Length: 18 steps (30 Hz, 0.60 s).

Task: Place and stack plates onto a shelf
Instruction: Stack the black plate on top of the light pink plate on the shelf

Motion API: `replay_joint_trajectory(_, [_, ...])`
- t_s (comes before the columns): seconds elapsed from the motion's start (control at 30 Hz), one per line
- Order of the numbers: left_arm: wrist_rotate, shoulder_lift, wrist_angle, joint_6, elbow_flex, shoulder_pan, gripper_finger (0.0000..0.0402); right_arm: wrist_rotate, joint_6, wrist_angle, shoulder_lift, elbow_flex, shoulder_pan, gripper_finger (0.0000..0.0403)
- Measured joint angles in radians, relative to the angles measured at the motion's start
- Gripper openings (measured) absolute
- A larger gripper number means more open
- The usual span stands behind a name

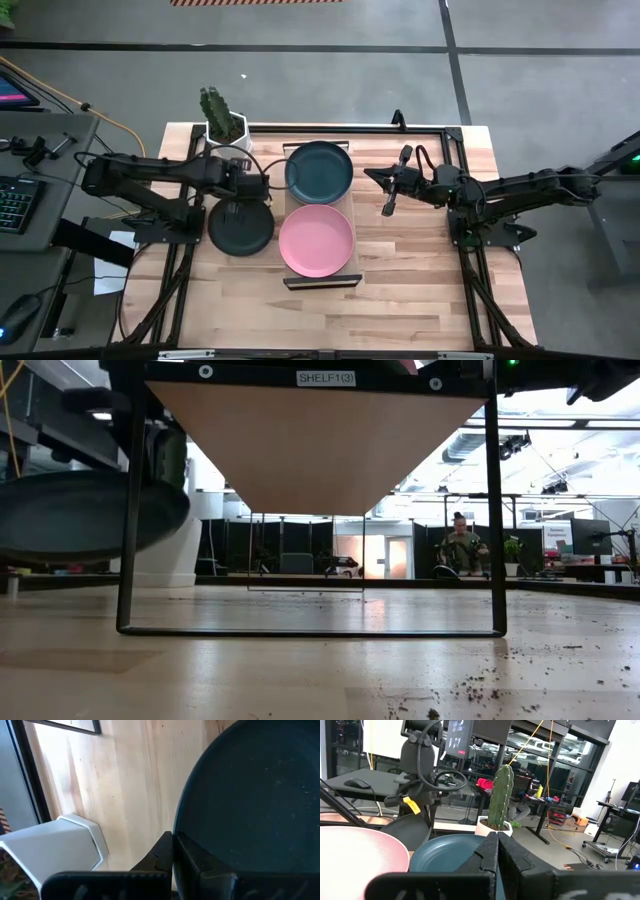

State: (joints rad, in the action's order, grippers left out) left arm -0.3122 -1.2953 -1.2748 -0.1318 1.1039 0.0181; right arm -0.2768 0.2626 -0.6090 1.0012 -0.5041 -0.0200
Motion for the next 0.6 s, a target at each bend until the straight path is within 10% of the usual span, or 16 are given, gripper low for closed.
replay_joint_trajectory(0.6, [-0.34,0.002,-0.275,0.142,0.308,0.0,0.0,0.0,0.0,0.0,0.0,0.0,0.0,0.0])
